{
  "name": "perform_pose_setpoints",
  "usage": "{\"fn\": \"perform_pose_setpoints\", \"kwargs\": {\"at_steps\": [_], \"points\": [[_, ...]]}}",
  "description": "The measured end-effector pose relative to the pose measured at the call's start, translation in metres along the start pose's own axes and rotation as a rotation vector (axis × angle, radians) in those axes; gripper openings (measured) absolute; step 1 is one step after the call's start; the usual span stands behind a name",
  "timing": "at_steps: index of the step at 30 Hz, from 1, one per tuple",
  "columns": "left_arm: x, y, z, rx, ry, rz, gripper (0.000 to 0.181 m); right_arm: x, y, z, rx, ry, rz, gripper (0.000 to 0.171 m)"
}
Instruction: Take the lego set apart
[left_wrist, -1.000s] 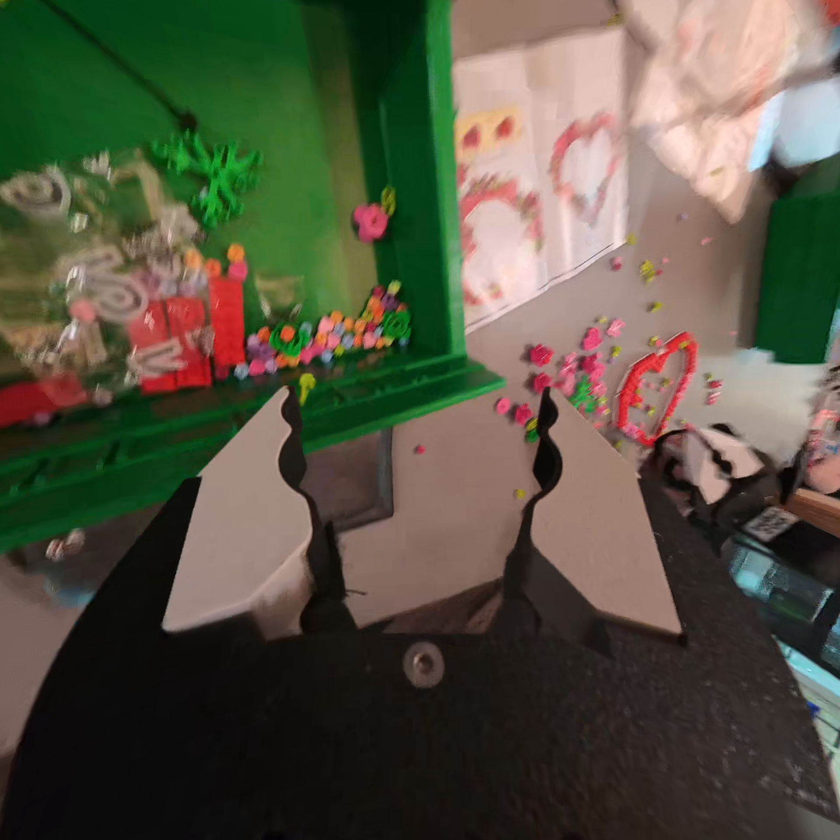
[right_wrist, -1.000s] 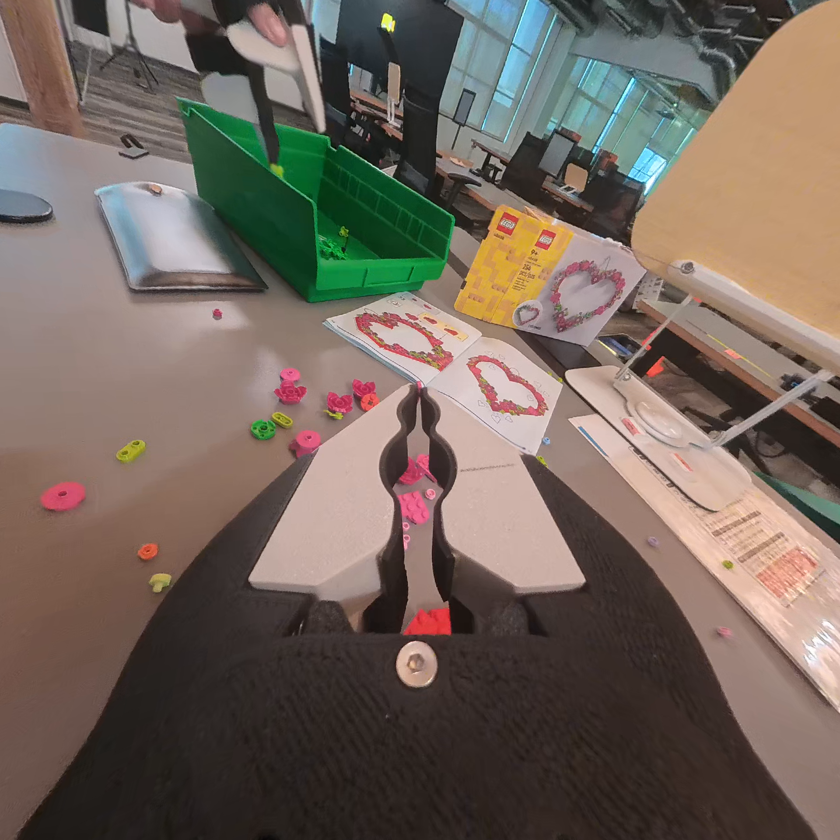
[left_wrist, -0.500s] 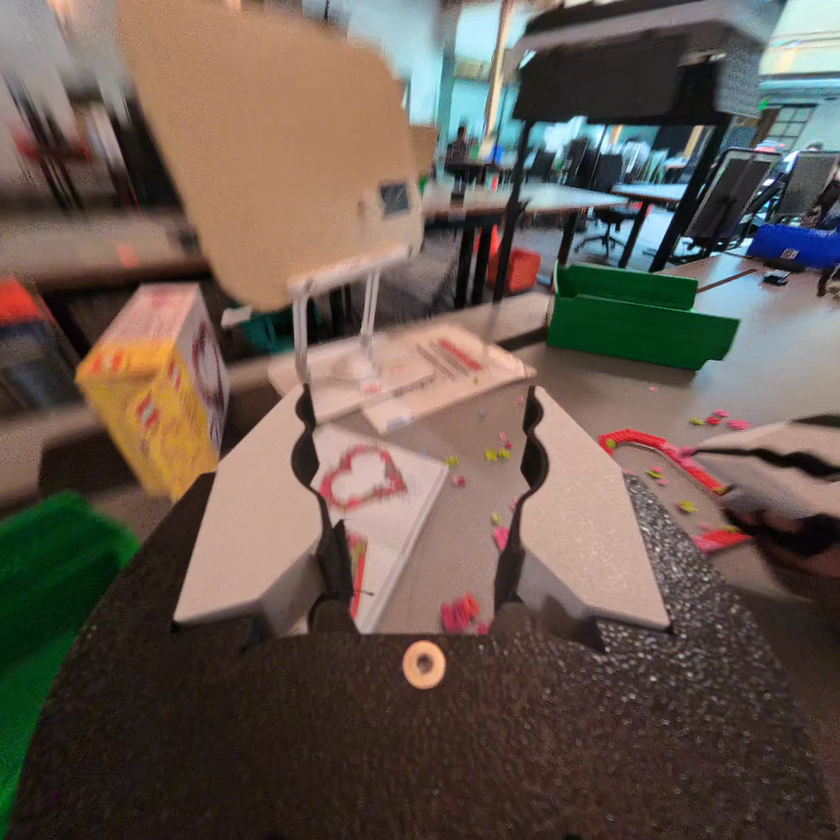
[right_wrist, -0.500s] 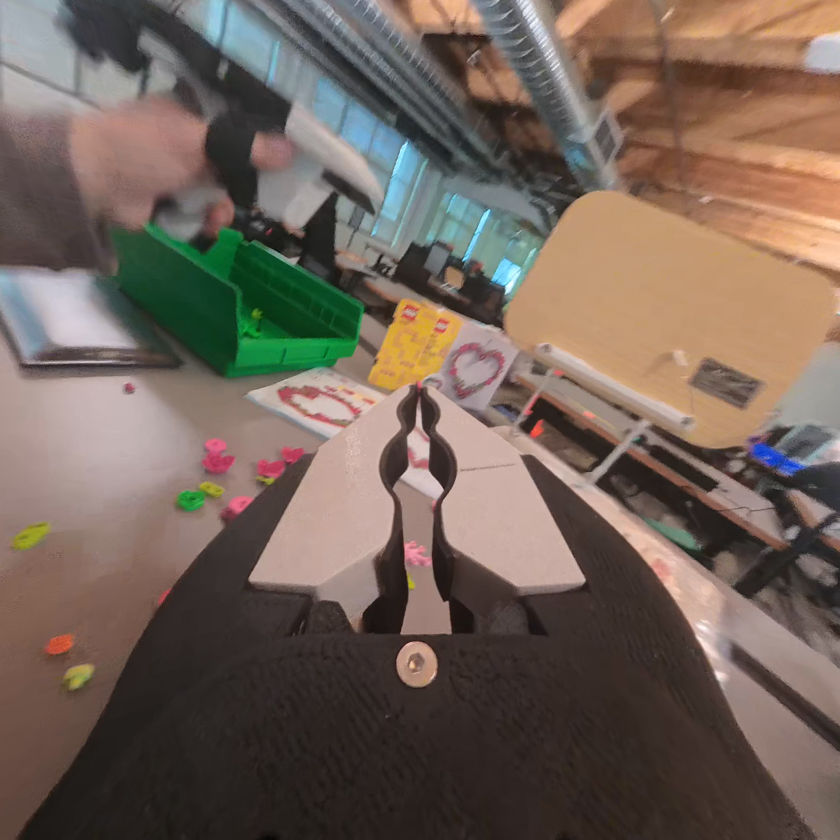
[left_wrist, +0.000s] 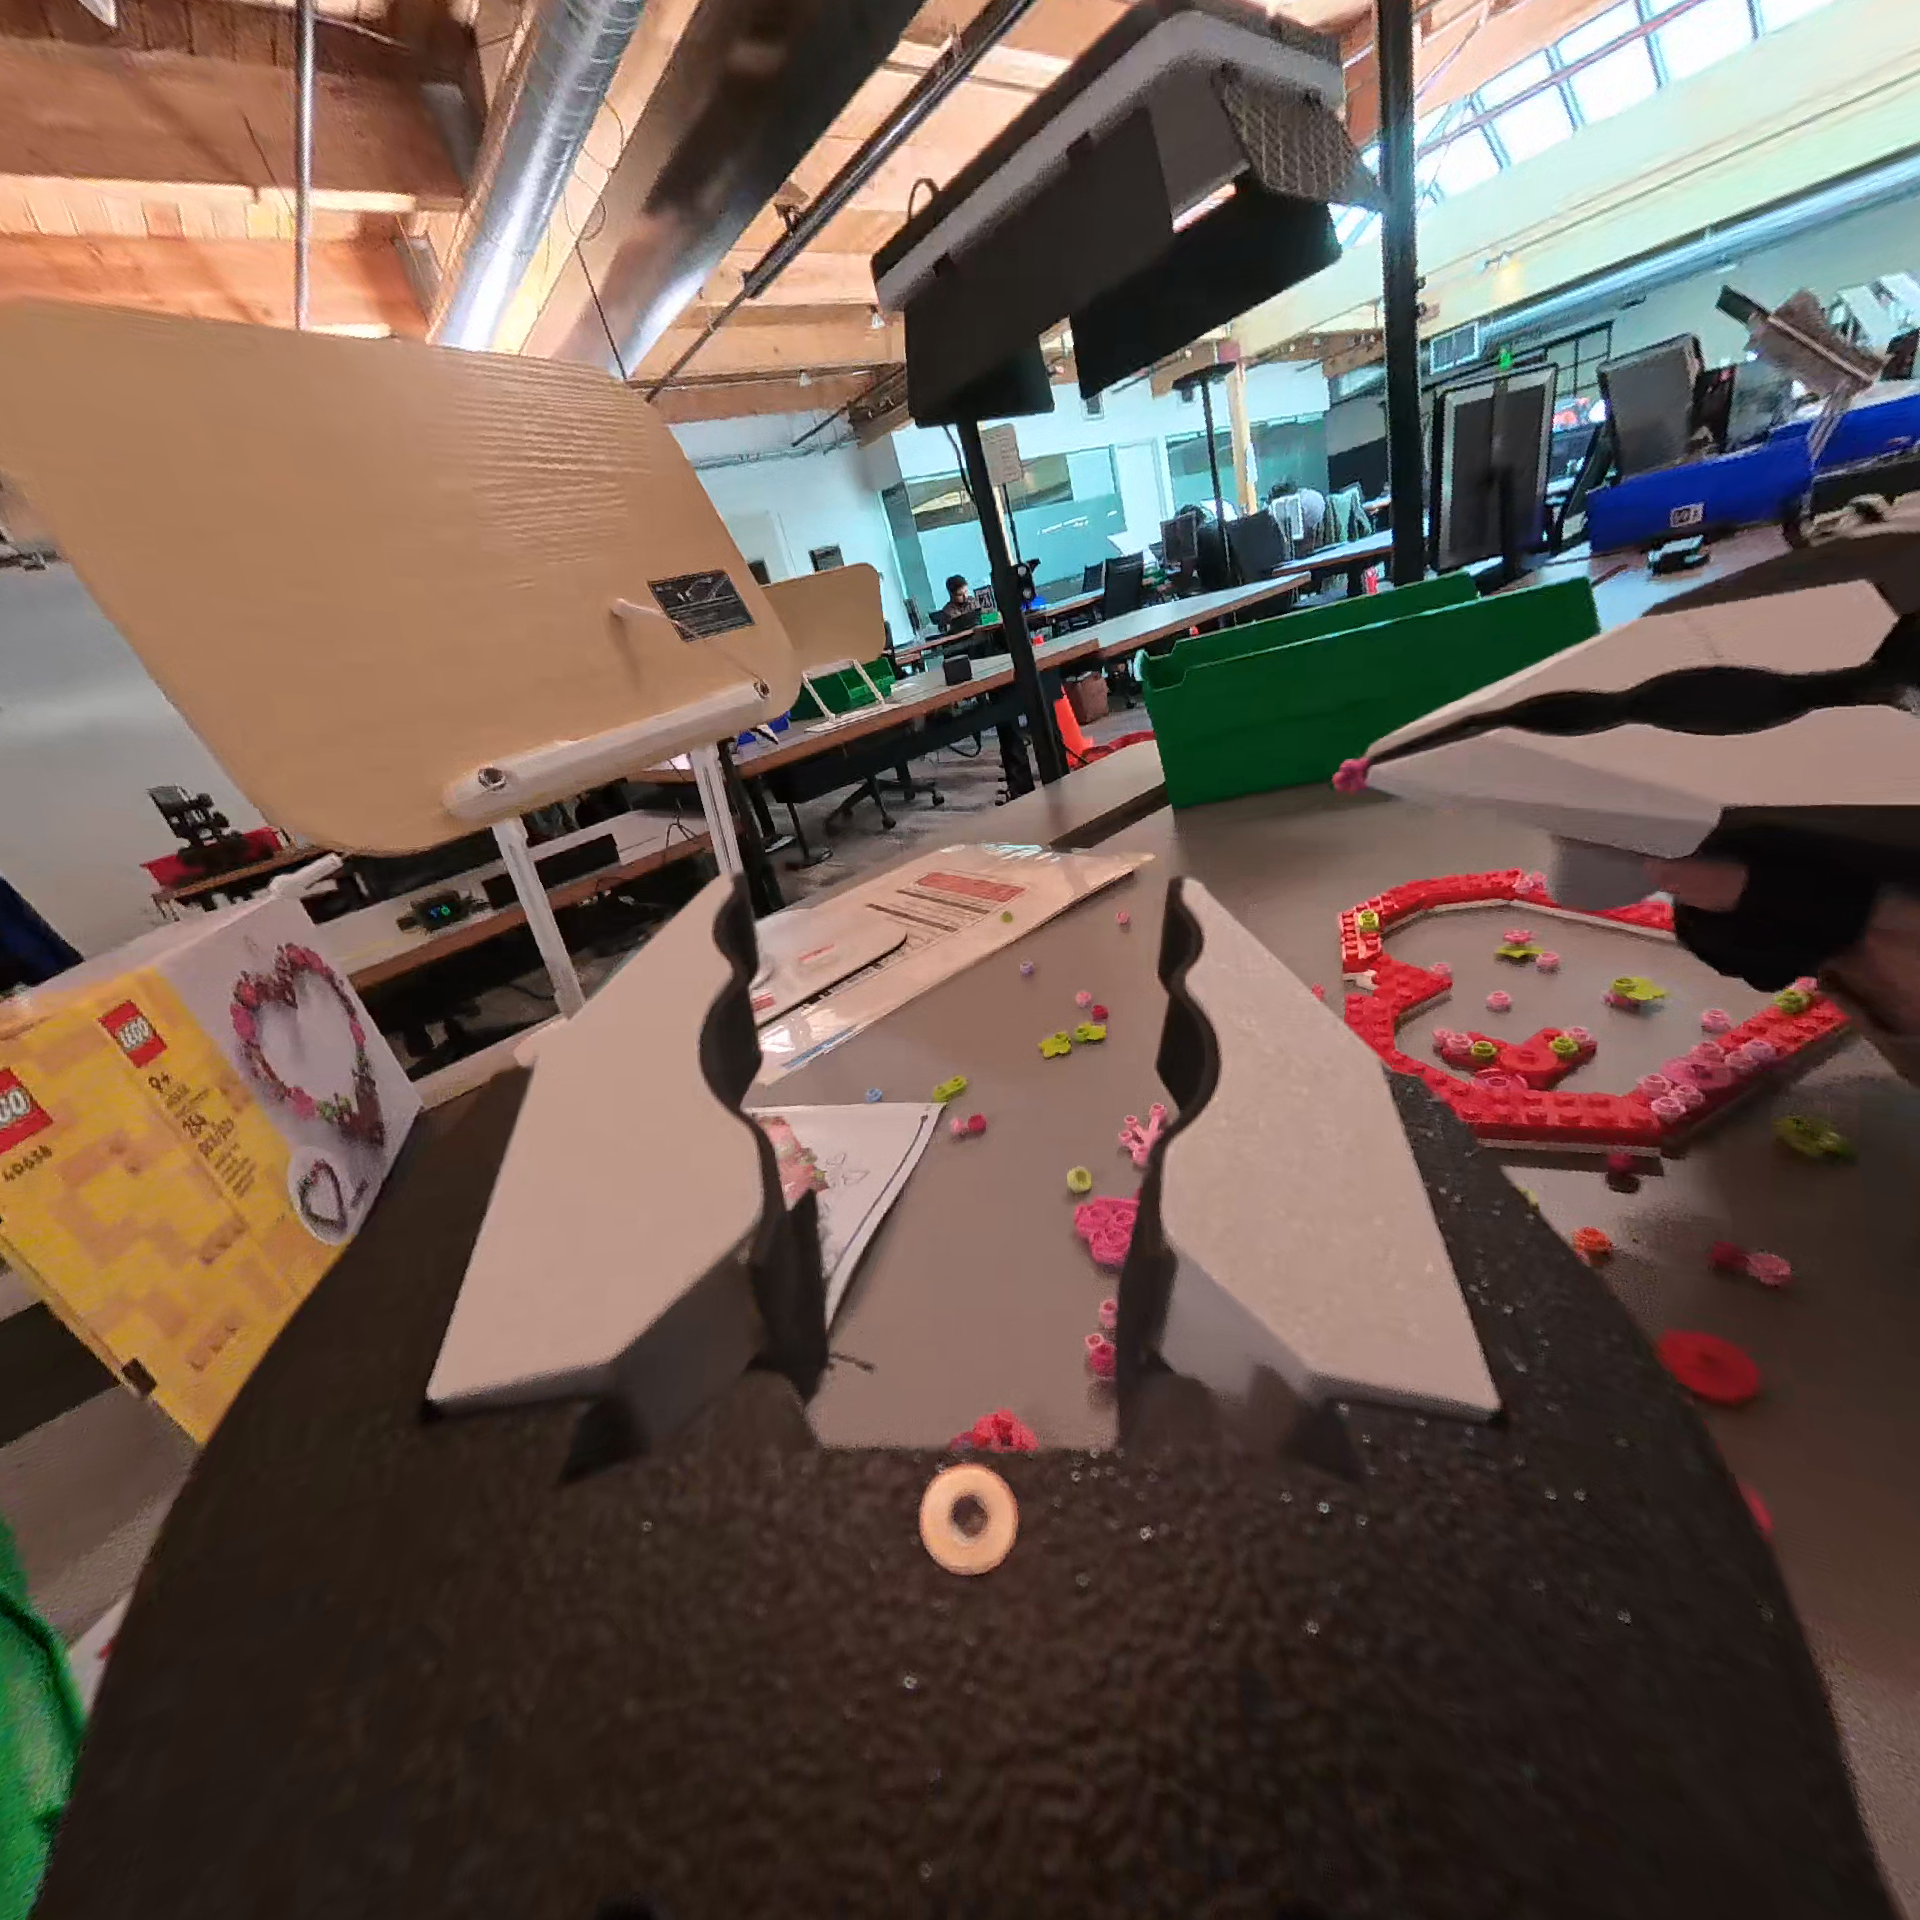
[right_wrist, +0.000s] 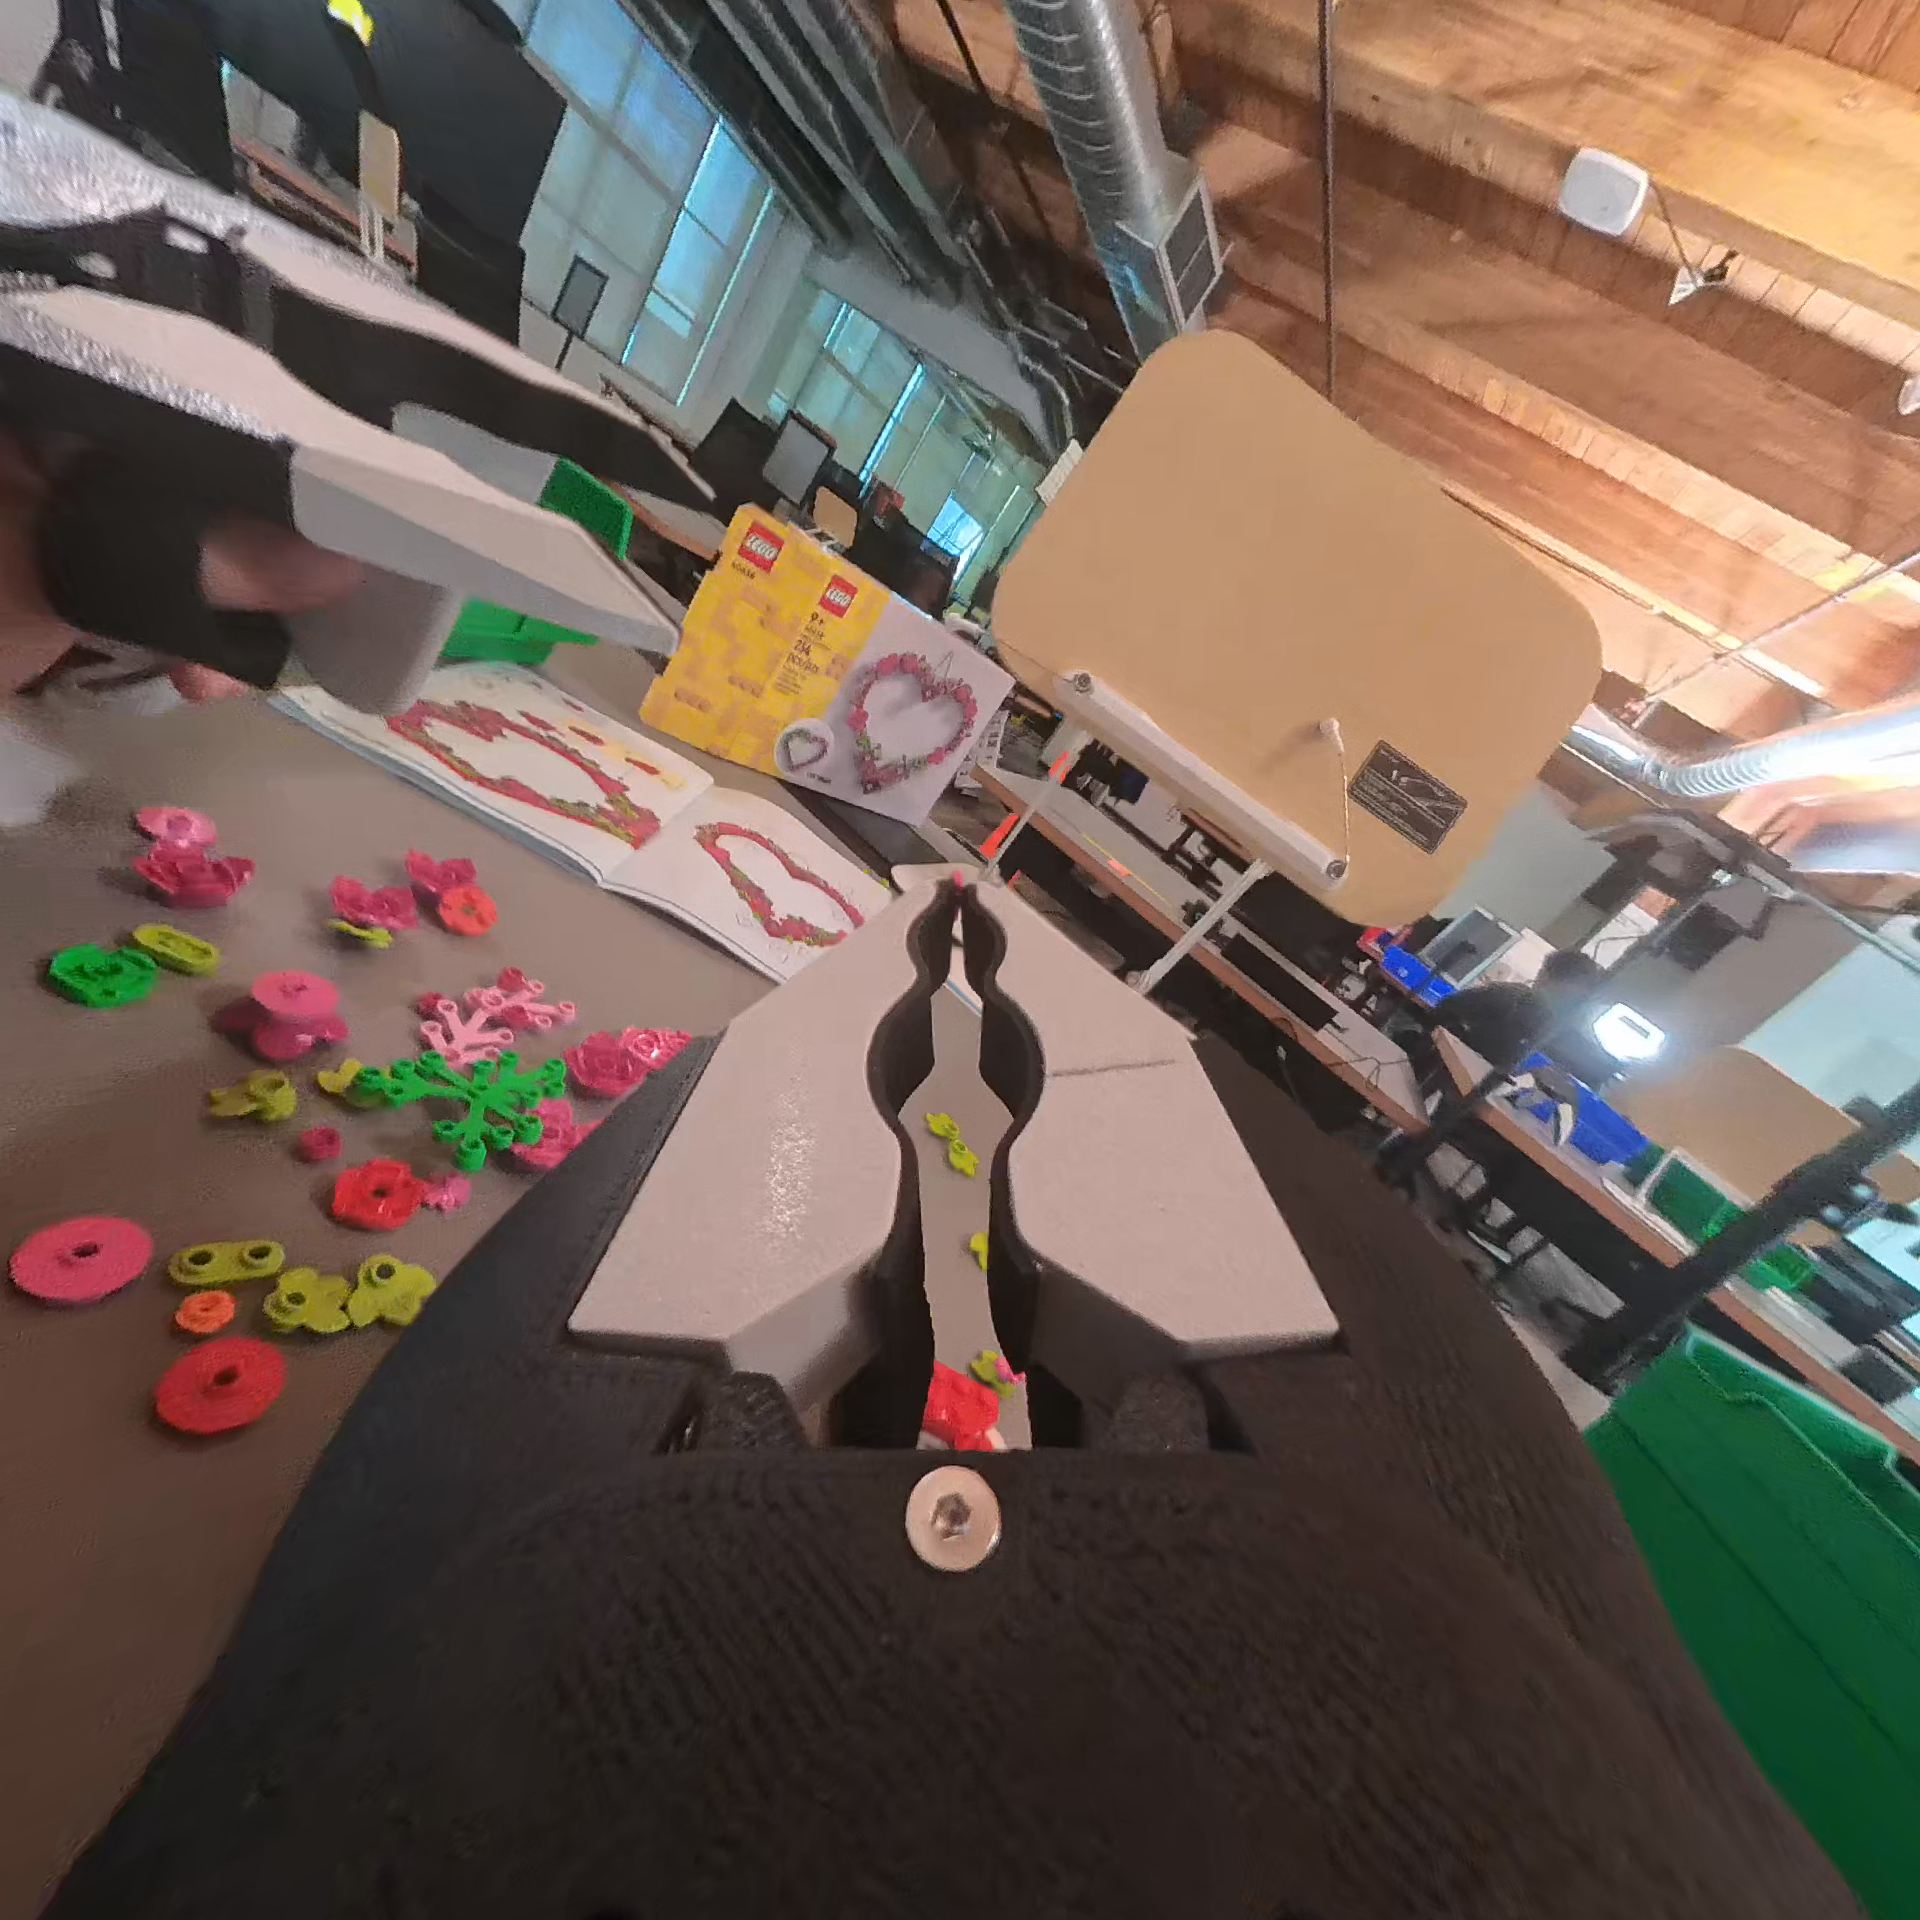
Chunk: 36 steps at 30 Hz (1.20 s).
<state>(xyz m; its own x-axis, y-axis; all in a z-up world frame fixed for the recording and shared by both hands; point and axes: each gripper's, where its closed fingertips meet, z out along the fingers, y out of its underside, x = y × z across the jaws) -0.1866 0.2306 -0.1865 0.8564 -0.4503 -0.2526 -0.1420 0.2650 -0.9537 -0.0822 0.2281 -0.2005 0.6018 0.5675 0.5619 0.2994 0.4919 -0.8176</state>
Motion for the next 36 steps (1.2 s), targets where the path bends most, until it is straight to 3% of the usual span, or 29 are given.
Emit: {"fn": "perform_pose_setpoints", "kwargs": {"at_steps": [5,9,19,21,24,31,36], "points": [[0.001,0.011,0.002,-0.05,-0.02,0.052,0.074,-0.016,0.005,0.003,-0.008,-0.06,-0.018,0.0],[-0.006,0.019,0.004,-0.068,-0.021,-0.089,0.071,-0.012,0.009,0.004,-0.018,-0.058,0.028,0.0],[-0.006,-0.037,-0.014,0.128,0.002,0.023,0.074,-0.007,-0.013,0.001,0.066,-0.112,0.114,0.0],[0.001,-0.043,-0.018,0.147,0.024,0.076,0.076,-0.008,-0.022,0.0,0.116,-0.178,0.215,0.0],[0.023,-0.031,-0.015,0.075,0.063,0.207,0.075,-0.027,-0.02,0.005,0.067,-0.44,0.488,0.0],[0.089,-0.009,0.003,-0.028,0.215,0.377,0.055,-0.029,-0.025,0.001,0.073,-0.65,0.944,0.0],[0.095,0.0,0.01,-0.07,0.194,0.422,0.039,-0.034,-0.034,-0.003,0.072,-0.792,1.114,0.0]]}}
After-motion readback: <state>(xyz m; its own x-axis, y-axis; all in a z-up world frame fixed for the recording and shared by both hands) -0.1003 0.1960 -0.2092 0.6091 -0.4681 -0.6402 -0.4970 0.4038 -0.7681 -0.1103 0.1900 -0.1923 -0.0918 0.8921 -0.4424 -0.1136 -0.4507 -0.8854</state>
